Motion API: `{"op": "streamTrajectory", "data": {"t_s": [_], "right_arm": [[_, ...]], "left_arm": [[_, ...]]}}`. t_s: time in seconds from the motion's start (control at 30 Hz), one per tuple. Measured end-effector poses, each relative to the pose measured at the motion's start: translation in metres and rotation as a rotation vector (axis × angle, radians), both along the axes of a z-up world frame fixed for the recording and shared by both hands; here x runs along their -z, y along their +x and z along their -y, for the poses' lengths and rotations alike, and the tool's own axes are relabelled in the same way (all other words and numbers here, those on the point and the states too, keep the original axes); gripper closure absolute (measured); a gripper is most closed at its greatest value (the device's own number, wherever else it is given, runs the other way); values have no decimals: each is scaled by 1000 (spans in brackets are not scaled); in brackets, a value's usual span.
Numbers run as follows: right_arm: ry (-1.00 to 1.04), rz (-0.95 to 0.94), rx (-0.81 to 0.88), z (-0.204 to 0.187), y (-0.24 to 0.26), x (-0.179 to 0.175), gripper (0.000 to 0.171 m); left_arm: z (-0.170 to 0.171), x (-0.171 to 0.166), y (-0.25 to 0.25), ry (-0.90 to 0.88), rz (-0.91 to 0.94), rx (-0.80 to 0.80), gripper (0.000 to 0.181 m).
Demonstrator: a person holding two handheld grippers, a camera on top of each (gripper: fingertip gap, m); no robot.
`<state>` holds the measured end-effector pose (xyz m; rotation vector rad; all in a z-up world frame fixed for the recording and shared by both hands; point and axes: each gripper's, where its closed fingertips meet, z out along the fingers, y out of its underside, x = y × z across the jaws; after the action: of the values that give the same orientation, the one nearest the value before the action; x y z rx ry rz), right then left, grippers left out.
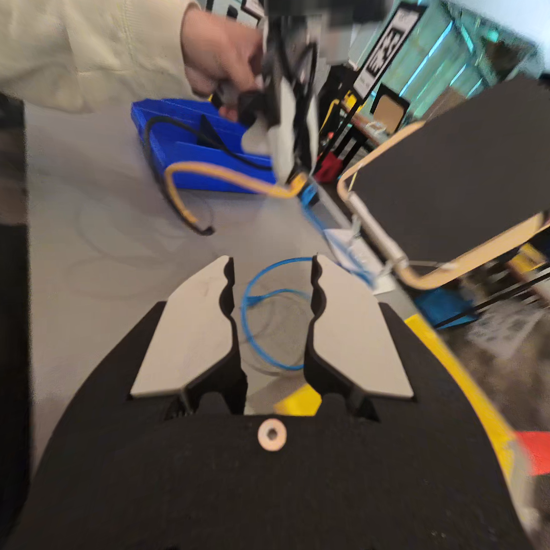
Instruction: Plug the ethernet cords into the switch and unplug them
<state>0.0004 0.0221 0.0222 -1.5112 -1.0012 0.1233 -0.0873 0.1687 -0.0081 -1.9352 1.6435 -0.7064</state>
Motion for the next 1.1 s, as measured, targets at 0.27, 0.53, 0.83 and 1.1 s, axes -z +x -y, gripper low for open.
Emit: {"op": "streamTrajectory", "data": {"t_s": [0.27,0.53,0.83,1.1], "right_arm": [[57,272,-168,-86,22,-30,124],[40,260,-528,-64,-77,18,124],[179,218,-571,-63,-114,28,139],[168,273,-534,-73,-104,31,147]], "left_arm": [[52,12,4,-216,17,190,117],[85,2,-18,-323,139,402,118],[109,-11,-17,-511,294,626,118],[94,-13,-9,-596,413,630,122]]}}
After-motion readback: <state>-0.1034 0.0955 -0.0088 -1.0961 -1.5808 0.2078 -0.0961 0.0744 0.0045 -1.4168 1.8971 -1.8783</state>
